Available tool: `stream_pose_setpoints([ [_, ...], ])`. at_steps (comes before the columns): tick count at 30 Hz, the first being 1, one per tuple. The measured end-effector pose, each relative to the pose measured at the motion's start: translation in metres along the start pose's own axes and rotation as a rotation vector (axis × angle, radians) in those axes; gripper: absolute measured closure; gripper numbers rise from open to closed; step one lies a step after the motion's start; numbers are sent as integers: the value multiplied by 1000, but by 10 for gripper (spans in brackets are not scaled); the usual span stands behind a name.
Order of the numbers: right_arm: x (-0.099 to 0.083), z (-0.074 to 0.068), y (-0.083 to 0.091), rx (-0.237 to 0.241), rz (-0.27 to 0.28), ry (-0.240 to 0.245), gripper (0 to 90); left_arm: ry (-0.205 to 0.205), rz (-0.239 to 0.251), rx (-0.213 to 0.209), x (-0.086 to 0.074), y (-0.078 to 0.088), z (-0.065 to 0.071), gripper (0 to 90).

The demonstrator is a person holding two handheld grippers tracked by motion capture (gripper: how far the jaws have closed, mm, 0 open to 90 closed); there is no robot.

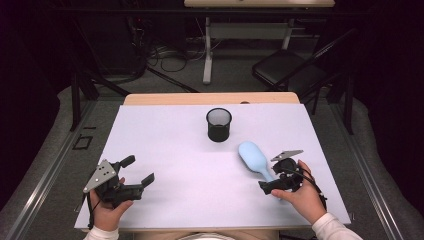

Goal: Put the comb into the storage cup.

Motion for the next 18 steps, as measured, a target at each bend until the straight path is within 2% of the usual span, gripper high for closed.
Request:
stream_pose_setpoints([
  [6,2,3,-9,1,-31,2,0,0,-1,-2,0,0,0,53],
  [11,3,4,-13,16,-78,-1,0,-1,-2,-1,0,0,0,53],
  [16,5,5,-20,30,-92,3,0,-1,-2,1,0,0,0,53],
  [18,5,6,-23,21,-104,4,5,1,-5,2,-1,0,0,53],
])
Point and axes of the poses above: each handheld gripper's, and its own axes: y roughly backward along the jaws, x roughly out of its top, z roughly to its right, the point moved 6 cm from there along -y, roughly forward along the jaws, and after that the axes turned 14 degrees about y, right-handed, at the moved point
